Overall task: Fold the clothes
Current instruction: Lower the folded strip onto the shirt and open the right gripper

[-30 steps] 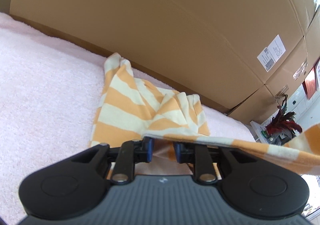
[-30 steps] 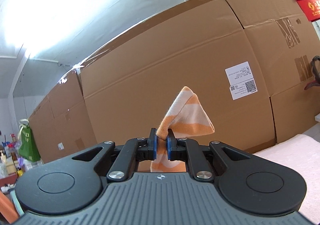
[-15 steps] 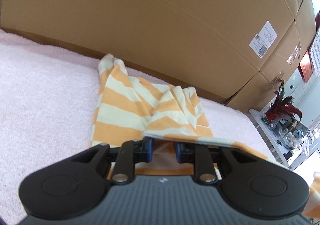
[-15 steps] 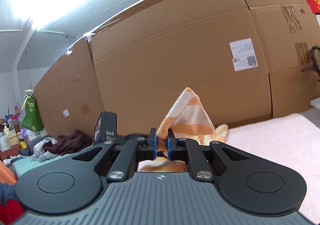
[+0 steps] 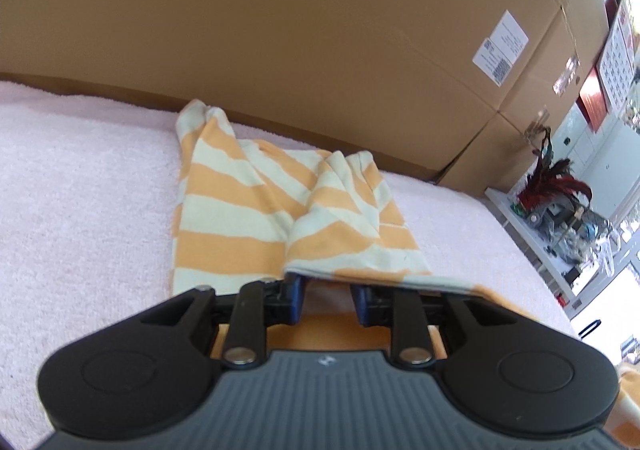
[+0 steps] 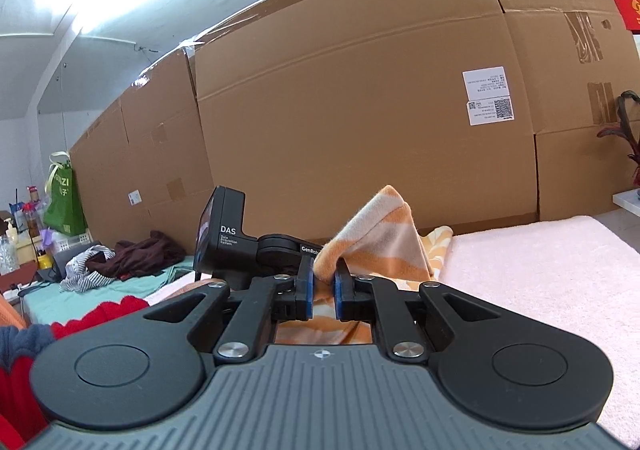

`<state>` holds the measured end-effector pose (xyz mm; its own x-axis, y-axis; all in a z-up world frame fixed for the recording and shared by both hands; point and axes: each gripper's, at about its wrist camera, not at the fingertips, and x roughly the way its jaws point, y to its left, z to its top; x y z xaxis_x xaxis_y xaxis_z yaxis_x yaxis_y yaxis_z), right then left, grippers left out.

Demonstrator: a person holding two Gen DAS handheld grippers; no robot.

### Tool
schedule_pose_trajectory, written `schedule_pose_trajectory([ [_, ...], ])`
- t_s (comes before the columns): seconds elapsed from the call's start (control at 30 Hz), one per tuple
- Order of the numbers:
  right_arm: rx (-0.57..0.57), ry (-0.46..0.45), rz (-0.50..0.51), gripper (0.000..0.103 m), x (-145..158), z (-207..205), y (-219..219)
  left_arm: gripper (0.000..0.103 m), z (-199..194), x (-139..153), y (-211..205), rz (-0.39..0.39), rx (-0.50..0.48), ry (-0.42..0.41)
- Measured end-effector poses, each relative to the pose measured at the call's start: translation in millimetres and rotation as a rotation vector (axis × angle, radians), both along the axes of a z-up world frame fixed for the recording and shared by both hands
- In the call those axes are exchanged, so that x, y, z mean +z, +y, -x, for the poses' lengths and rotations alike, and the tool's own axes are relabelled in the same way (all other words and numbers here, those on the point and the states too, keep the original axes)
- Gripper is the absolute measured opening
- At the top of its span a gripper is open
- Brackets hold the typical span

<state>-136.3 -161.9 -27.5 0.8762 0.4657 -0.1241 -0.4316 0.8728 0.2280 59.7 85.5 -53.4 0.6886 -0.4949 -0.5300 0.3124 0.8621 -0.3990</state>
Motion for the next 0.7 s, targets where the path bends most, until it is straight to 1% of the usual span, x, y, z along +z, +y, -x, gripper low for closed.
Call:
schedule_pose_trajectory([
  [0.13, 0.005, 0.023, 0.028, 0.010, -6.9, 4.6, 6.3, 0.031, 0.5, -0.6, 0.2, -0.033, -0.021, -0.003],
  [0.17, 0.006, 0.029, 0.035, 0.011, -8.7, 5.7, 7.9, 0.043, 0.5, -1.0, 0.6, -0.040, -0.021, -0.002],
  [0.23, 0.008, 0.041, 0.049, 0.011, -12.1, 8.0, 11.1, 0.057, 1.0, -1.1, 1.4, -0.048, -0.023, -0.007],
  [0.4, 0.019, 0.061, 0.114, 0.011, -19.4, 13.4, 19.8, 0.058, 5.0, -2.2, 2.4, -0.062, -0.030, -0.026],
  [0.5, 0.073, 0.122, 0.109, 0.013, -23.6, 11.9, 19.3, 0.058, 8.1, -2.1, 5.1, -0.066, -0.020, -0.033],
  [0.57, 0.113, 0.167, 0.102, 0.016, -26.4, 10.6, 18.5, 0.058, 9.5, -1.1, 8.3, -0.070, -0.012, -0.035],
  [0.7, 0.231, 0.269, 0.050, 0.017, -31.3, 8.1, 9.8, 0.058, 11.2, 1.1, 14.3, -0.097, -0.001, -0.038],
])
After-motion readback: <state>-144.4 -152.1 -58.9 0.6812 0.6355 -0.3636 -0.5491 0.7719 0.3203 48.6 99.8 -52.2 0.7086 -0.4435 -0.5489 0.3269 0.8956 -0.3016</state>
